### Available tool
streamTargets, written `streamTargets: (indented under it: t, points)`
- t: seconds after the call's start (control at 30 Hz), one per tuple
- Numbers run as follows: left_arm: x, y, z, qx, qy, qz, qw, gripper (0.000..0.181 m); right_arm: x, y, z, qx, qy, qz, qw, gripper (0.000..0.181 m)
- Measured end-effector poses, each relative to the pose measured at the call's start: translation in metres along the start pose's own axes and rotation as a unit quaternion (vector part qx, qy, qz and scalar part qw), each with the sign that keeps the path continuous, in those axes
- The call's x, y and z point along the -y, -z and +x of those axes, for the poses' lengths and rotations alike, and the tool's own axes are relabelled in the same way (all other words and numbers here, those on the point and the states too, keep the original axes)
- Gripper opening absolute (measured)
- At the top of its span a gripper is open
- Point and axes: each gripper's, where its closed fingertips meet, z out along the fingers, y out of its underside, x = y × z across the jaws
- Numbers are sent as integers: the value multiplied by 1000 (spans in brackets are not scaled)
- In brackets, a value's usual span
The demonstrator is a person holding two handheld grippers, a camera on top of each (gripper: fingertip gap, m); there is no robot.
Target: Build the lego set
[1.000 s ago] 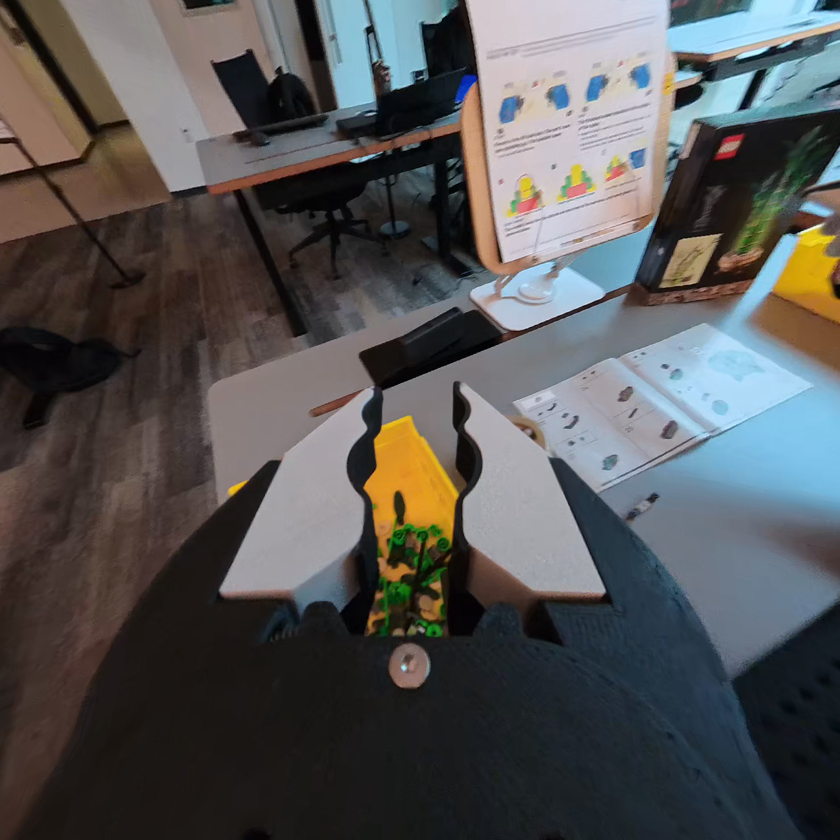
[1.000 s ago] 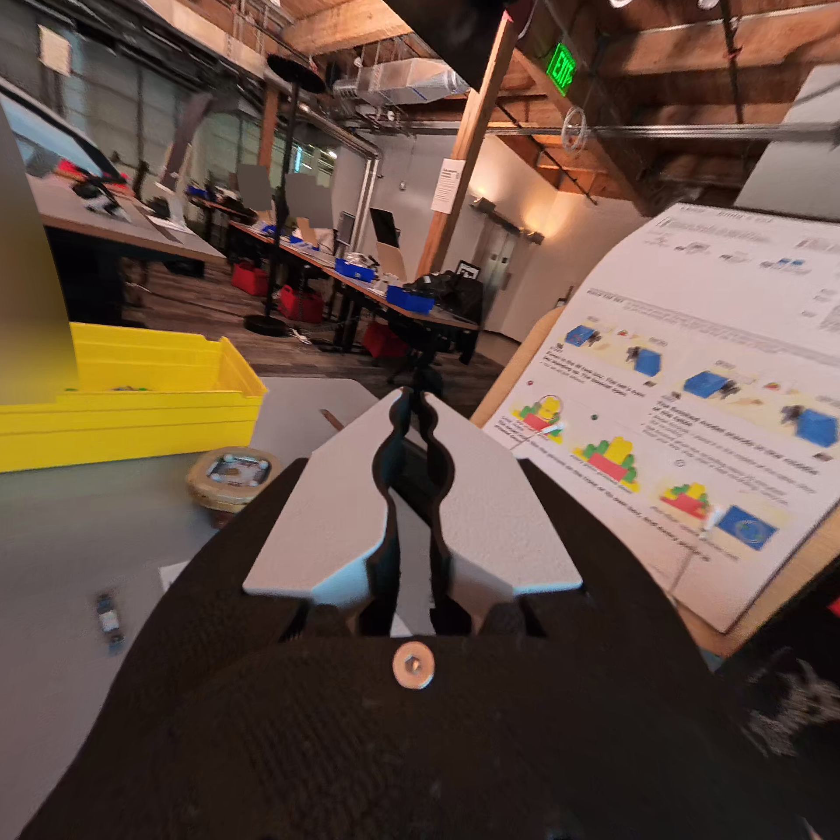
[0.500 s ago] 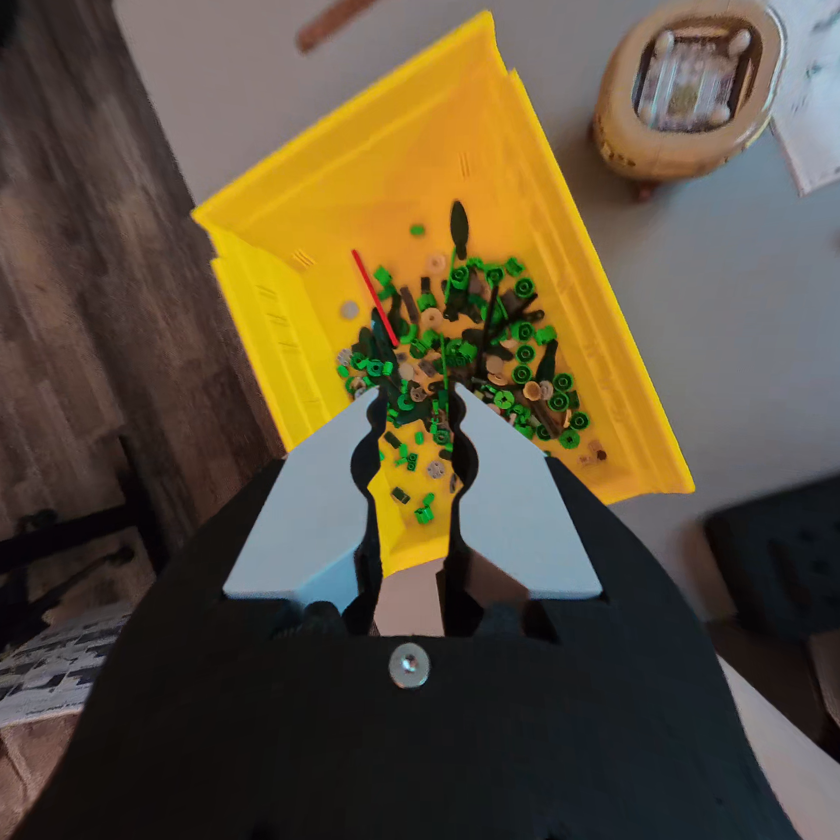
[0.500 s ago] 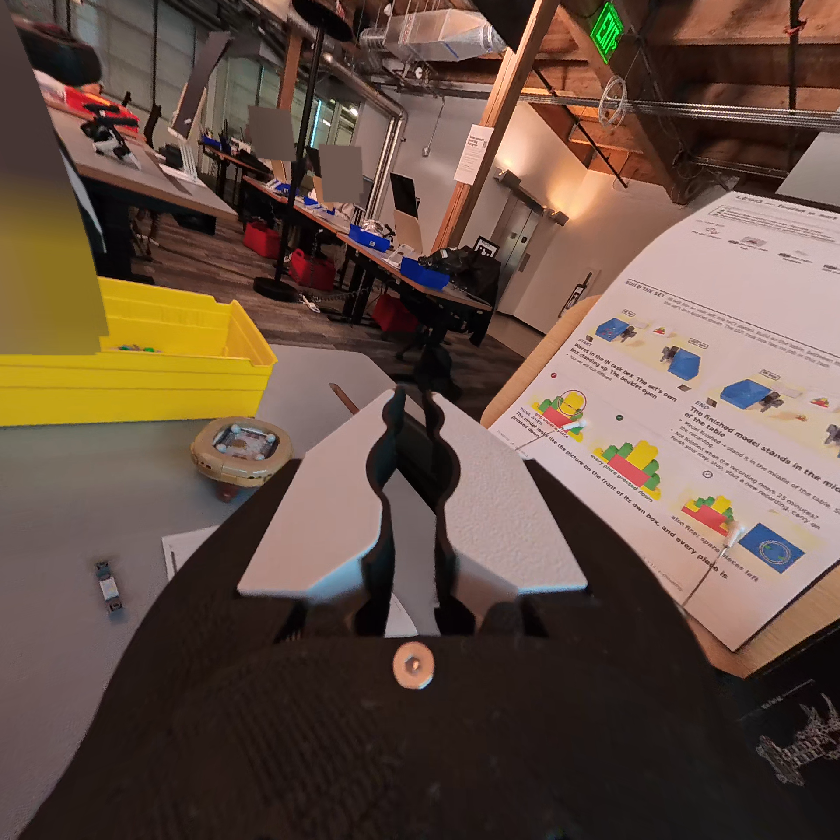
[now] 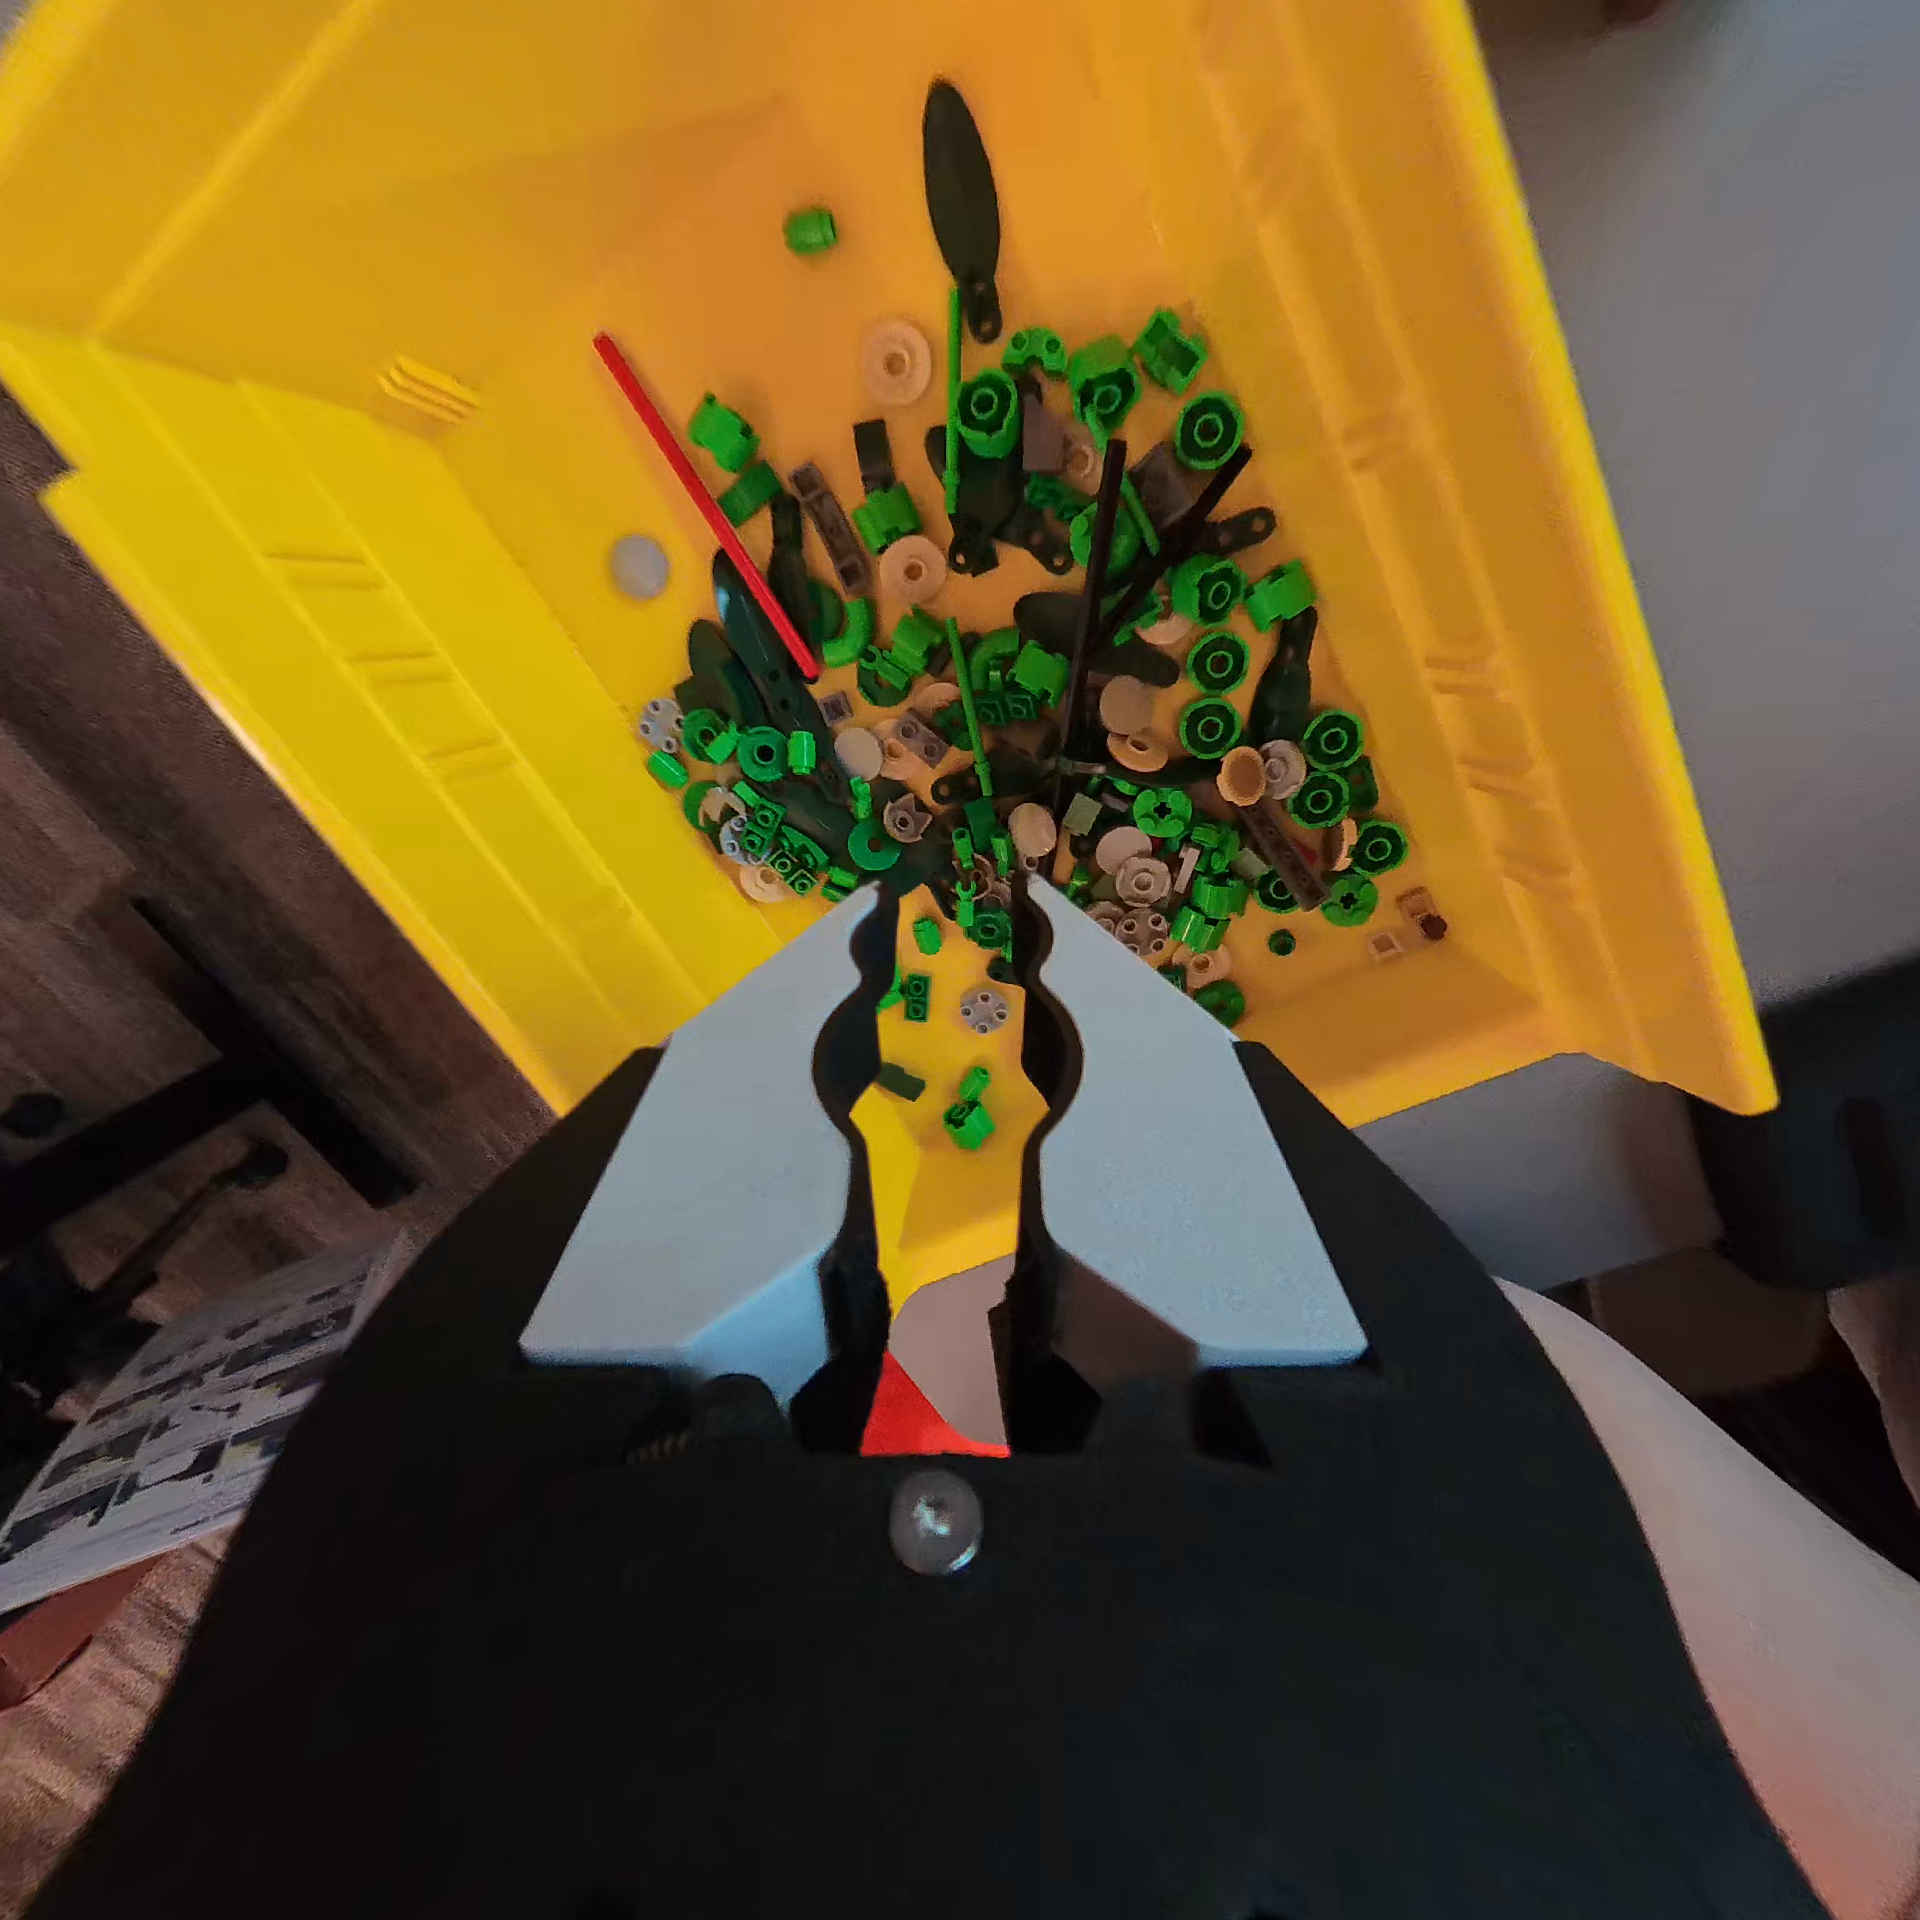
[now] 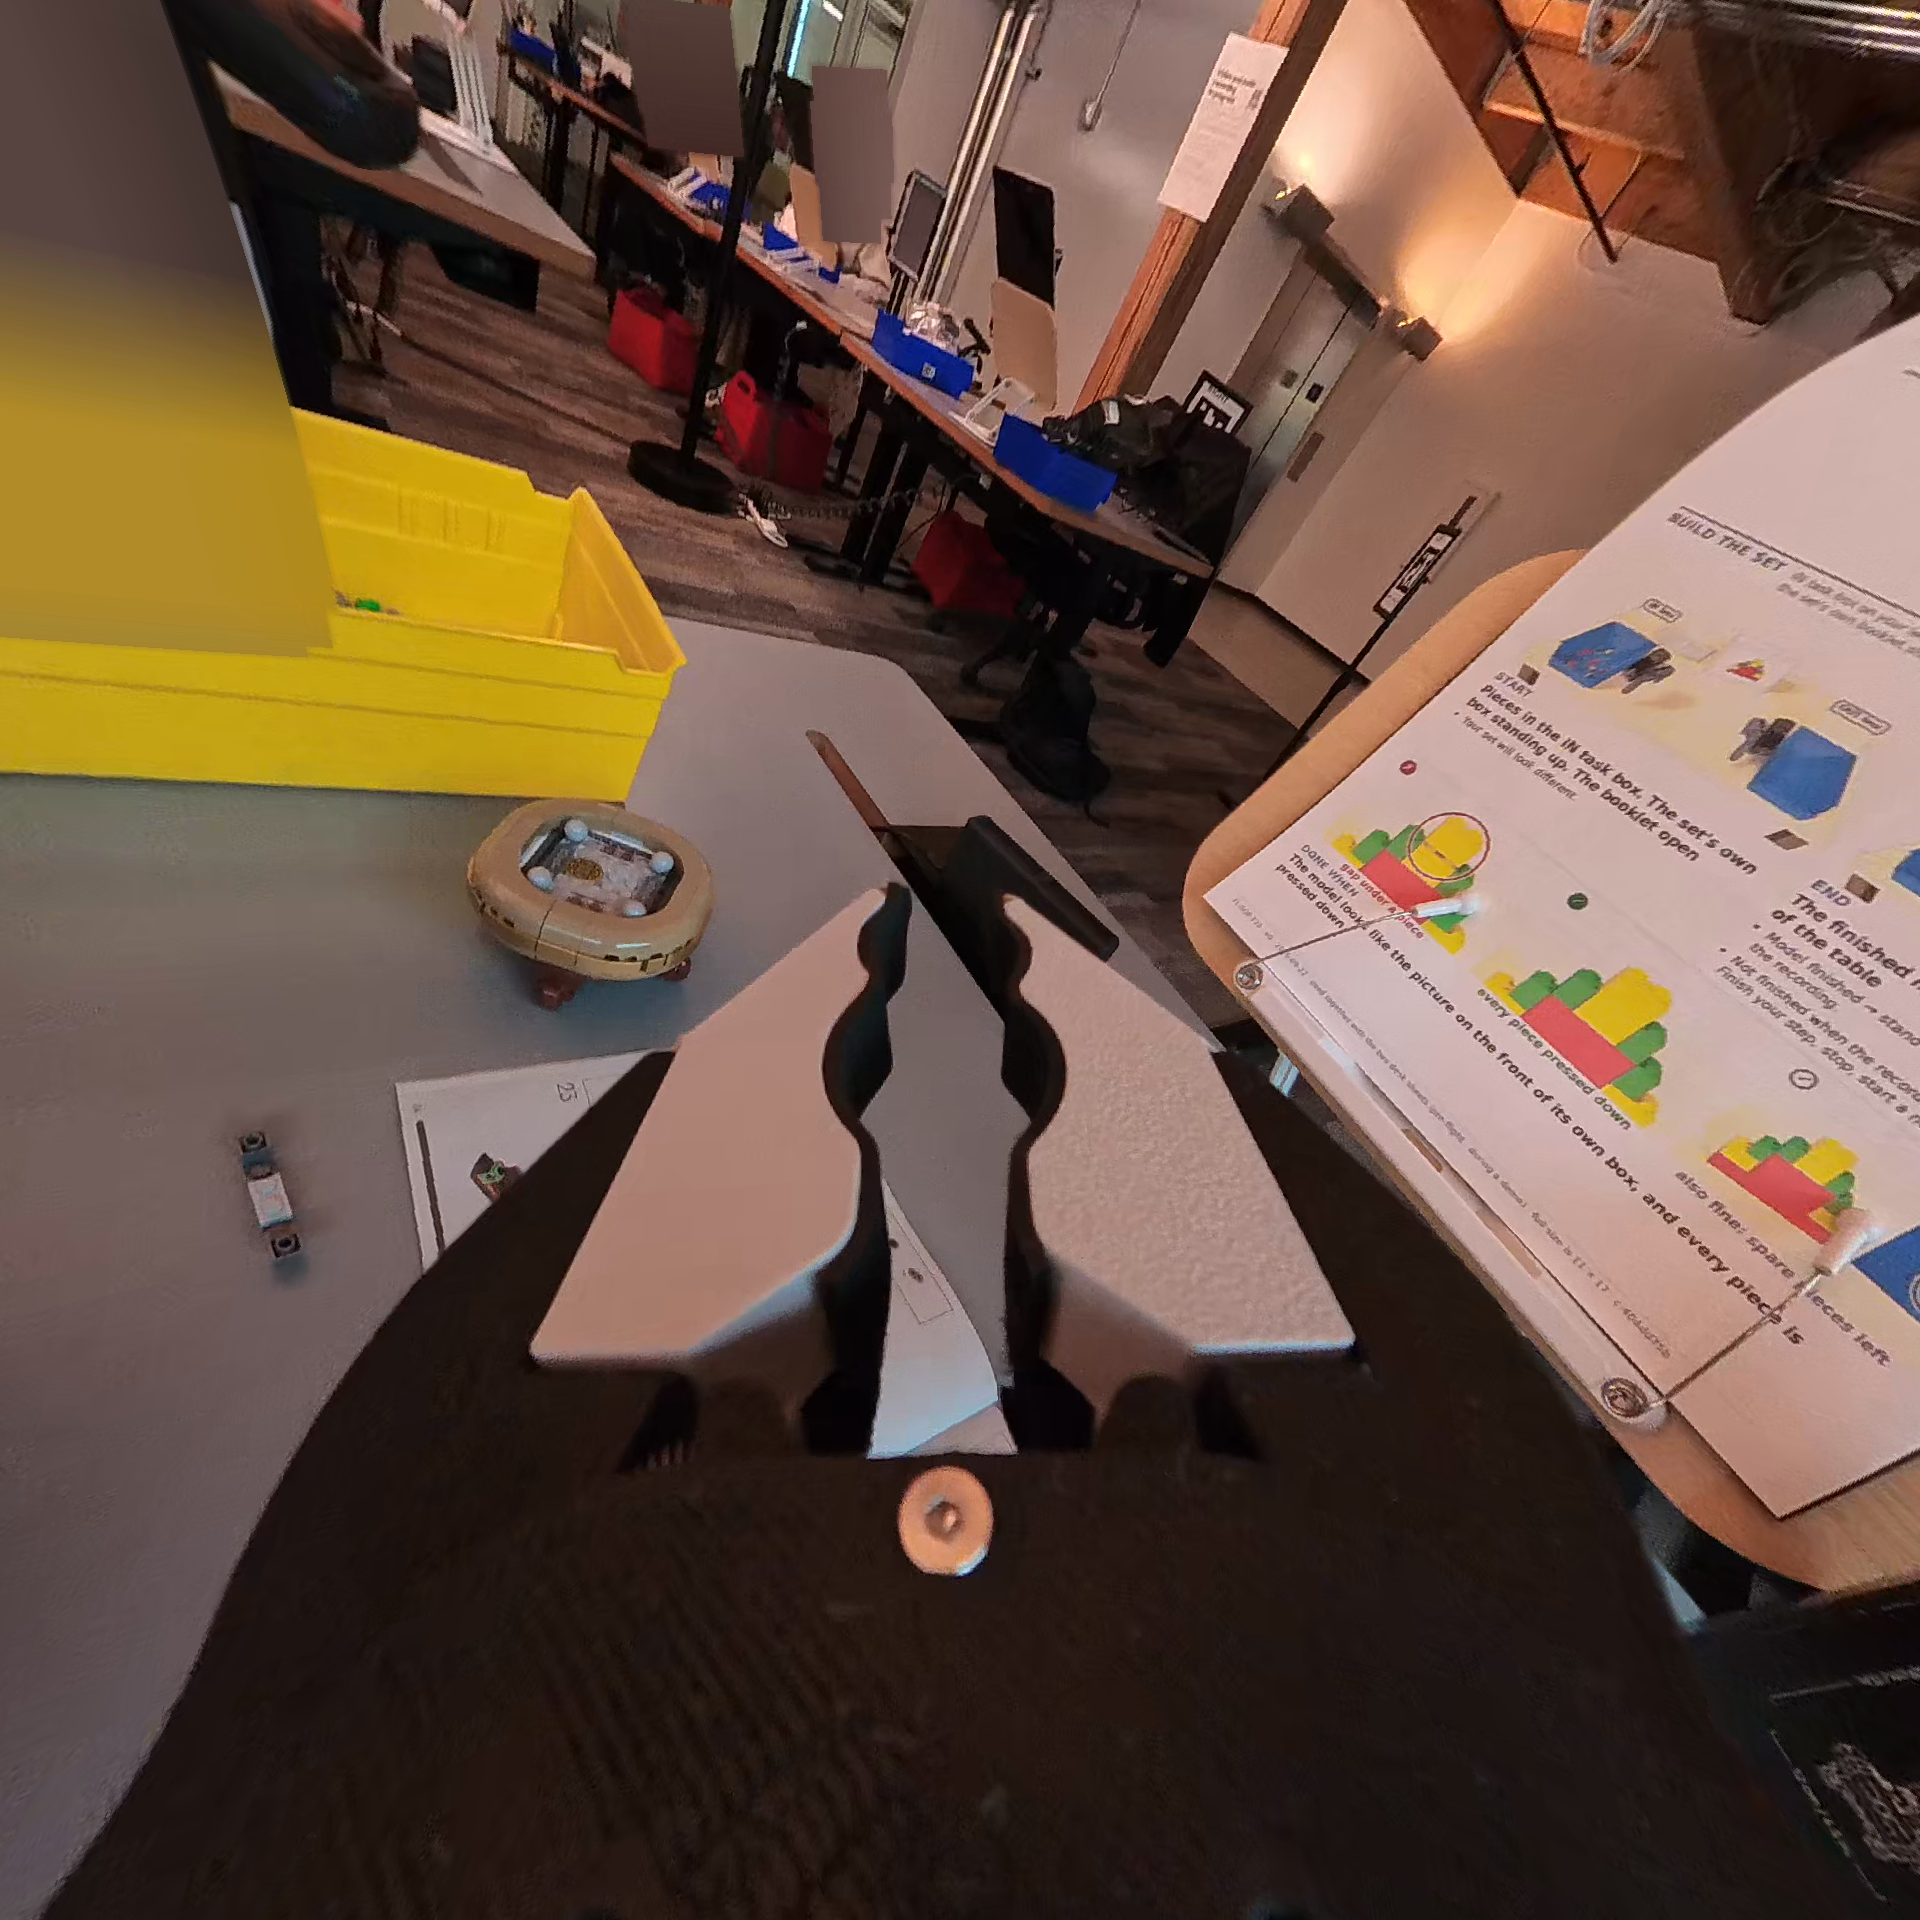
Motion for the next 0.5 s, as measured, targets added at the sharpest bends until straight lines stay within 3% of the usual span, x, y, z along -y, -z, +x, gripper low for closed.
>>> streamTargets:
  t: [0.03, 0.2, 0.33, 0.5]
  points:
    - [-1, -5, 0, -10, -1, -9, 1000, 18, 0, 0, -1, 1, 4, -2, 1000, 13]
    - [4, -35, 20, -133, -25, -29, 990, 9, 3, 3, -1, 0, 10, 0, 1000, 13]
    - [2, -56, 17, -148, 5, -75, 986, 18, 4, 5, 2, -4, 8, 1, 1000, 13]
    - [8, -67, 18, -171, 23, -83, 982, 17, 2, 6, 3, -6, 10, -1, 1000, 14]
